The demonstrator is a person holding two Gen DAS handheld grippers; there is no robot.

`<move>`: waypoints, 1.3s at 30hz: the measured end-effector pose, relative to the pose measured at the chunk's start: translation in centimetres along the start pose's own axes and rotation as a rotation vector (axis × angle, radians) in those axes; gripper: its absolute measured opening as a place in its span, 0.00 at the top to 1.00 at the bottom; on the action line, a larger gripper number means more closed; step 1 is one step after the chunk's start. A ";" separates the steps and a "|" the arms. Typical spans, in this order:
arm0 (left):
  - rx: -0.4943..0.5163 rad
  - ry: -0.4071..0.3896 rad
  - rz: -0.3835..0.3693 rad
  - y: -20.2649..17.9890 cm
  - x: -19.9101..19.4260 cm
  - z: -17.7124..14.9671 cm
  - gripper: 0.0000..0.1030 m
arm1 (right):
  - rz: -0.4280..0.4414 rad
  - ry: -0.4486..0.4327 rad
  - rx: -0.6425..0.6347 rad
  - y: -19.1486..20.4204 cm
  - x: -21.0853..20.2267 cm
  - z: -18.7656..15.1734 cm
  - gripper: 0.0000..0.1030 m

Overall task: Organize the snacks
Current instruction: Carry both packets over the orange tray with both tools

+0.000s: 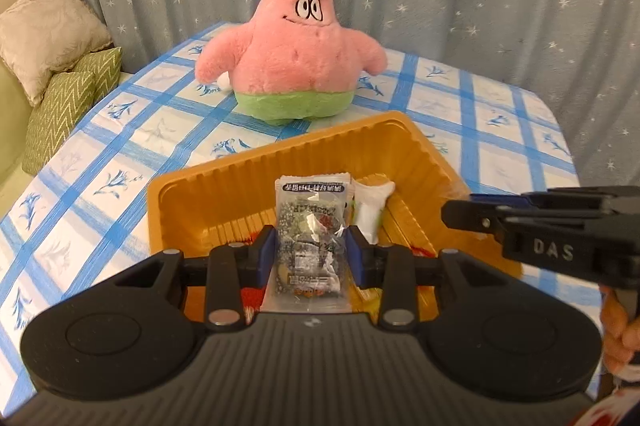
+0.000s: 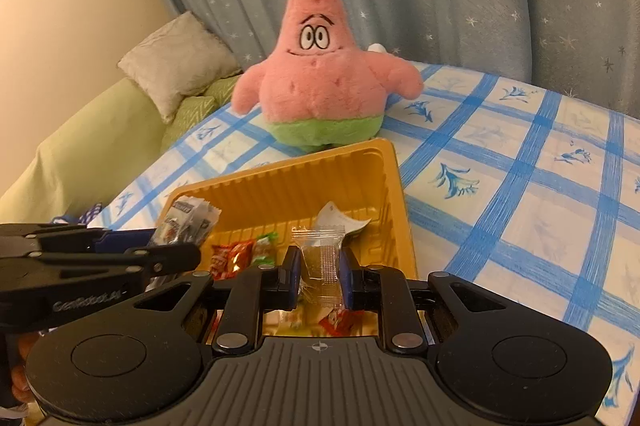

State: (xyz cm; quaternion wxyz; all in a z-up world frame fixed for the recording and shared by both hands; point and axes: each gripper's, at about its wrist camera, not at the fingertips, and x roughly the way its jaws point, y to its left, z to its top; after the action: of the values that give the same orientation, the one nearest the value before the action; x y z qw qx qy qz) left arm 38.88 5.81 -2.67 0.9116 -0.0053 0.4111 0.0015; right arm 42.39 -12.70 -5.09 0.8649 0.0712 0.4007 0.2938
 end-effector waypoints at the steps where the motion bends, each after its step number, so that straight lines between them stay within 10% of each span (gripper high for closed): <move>1: 0.005 0.007 0.002 0.0 0.6 0.3 0.67 | -0.001 -0.002 0.002 -0.1 0.3 0.2 0.80; 18: 0.036 0.065 -0.001 -0.5 6.5 1.9 0.67 | -0.040 -0.010 0.050 -1.6 2.0 1.2 0.80; 39: -0.076 0.042 0.005 3.0 1.5 -1.1 0.59 | -0.045 -0.018 0.063 -1.7 1.8 1.6 0.80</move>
State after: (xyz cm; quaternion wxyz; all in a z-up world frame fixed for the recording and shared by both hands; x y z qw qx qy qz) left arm 39.04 8.81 -4.57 0.9019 -0.0388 0.4297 0.0194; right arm 45.26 -12.91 -5.83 0.8722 0.0918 0.4035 0.2608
